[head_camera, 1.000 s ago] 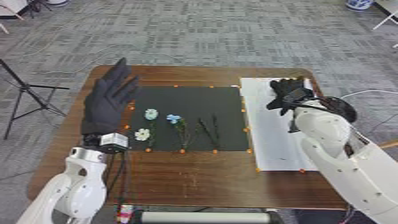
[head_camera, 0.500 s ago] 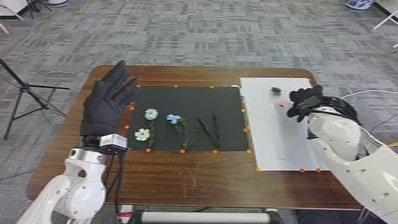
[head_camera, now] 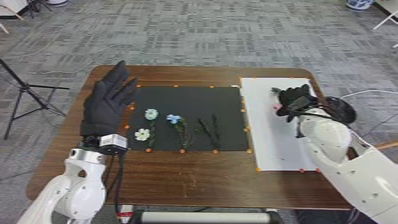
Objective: Arrange flowers
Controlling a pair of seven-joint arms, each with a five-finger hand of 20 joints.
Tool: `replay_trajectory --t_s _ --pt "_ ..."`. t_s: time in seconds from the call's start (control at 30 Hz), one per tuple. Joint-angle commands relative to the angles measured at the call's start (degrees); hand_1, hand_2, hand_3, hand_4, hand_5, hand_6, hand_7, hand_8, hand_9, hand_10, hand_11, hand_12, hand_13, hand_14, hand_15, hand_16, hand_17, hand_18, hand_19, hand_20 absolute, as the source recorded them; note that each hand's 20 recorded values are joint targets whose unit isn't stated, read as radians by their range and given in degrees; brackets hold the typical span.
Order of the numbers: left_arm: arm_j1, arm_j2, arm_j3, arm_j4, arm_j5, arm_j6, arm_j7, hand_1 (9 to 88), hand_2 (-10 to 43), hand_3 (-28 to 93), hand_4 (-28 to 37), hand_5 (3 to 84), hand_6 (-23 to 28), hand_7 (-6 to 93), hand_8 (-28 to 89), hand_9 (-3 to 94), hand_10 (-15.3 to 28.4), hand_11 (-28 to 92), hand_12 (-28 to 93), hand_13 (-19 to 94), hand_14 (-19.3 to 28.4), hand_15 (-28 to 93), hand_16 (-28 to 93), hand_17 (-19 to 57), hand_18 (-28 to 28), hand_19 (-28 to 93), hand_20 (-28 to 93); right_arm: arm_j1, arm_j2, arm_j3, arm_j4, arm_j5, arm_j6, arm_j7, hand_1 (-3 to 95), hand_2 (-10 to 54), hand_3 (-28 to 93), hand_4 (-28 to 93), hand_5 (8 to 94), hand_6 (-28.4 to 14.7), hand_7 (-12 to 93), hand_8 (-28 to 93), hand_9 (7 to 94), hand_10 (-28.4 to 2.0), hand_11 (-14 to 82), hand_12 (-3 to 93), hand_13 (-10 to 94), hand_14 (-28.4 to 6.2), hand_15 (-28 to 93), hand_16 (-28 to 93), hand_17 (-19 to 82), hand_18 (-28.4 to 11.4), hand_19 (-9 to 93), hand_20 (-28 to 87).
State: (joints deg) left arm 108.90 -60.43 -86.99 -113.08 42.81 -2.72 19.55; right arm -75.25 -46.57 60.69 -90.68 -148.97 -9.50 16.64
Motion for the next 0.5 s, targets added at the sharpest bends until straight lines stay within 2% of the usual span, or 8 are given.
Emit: replay_trajectory --t_s 0.03,0.13,0.23,0.27,0.4,0.5 --pt "0.5 -0.6 -0.21 -0.34 -0.02 0.28 0.06 23.1 -1.0 60 -27.0 26.8 0.4 15.3 -8 21.5 9.7 11 16 19 13.4 8 7 -12.0 19.7 40 7 -1.2 -0.3 -0.4 1.2 -1.7 2.6 -1.7 38.5 -9.5 76 -28 61.7 3.6 40 -1 72.5 -6.6 33.9 30.1 59 -5.8 69 27 22 -18.5 76 49" --pt "0.8 -0.72 -0.43 -0.47 0.02 0.46 0.06 23.1 -1.0 60 -27.0 26.8 0.4 15.3 -8 21.5 9.7 10 16 19 13.3 8 7 -12.0 19.7 40 7 -1.4 -1.0 -0.8 1.0 -2.4 2.1 -0.6 37.1 -9.5 76 -28 61.2 4.0 38 -2 71.7 -6.5 34.1 31.5 59 -5.7 69 28 23 -18.7 77 50" --pt "0.8 -0.9 -0.54 -0.45 0.05 0.29 -0.11 23.2 -1.0 60 -27.0 26.8 0.4 15.3 -8 21.5 9.7 10 16 19 13.4 8 7 -12.0 19.7 40 7 -0.6 -1.9 -0.8 0.0 -2.0 -2.3 1.2 33.3 -9.5 80 -28 58.6 3.2 35 -13 66.6 -7.6 34.2 25.1 56 -6.2 69 28 22 -18.9 77 50" --pt "0.7 -0.89 -0.5 -0.4 0.06 0.29 -0.13 23.2 -1.1 60 -27.0 26.8 0.4 15.3 -8 21.5 9.7 10 16 19 13.4 8 7 -12.0 19.7 40 7 -0.3 -2.1 -1.0 0.2 -1.3 -1.8 1.4 31.8 -9.5 80 -28 56.3 2.1 34 -15 64.0 -8.1 32.6 24.1 54 -6.7 69 28 21 -19.1 76 50" --pt "0.6 -1.0 -0.35 -0.31 0.0 0.46 -0.07 23.2 -1.1 60 -27.0 26.7 0.4 15.4 -8 21.5 9.7 10 16 19 13.4 8 7 -12.0 19.7 40 7 0.7 -3.3 -1.3 0.6 -1.3 -2.6 1.9 28.2 -9.5 79 -28 50.3 -1.3 31 -14 57.4 -10.5 30.8 23.3 50 -8.3 70 27 19 -19.6 76 50" --pt "0.7 -1.03 -0.43 -0.38 0.05 0.49 -0.06 23.3 -1.0 60 -27.1 26.8 0.4 15.4 -9 21.4 9.8 10 16 19 13.5 8 7 -12.0 19.7 40 7 1.0 -3.8 -1.6 0.9 -1.3 -1.7 2.1 26.9 -9.5 79 -28 48.9 -1.9 30 -14 55.9 -11.0 31.0 23.2 49 -8.8 71 26 19 -19.7 76 50"
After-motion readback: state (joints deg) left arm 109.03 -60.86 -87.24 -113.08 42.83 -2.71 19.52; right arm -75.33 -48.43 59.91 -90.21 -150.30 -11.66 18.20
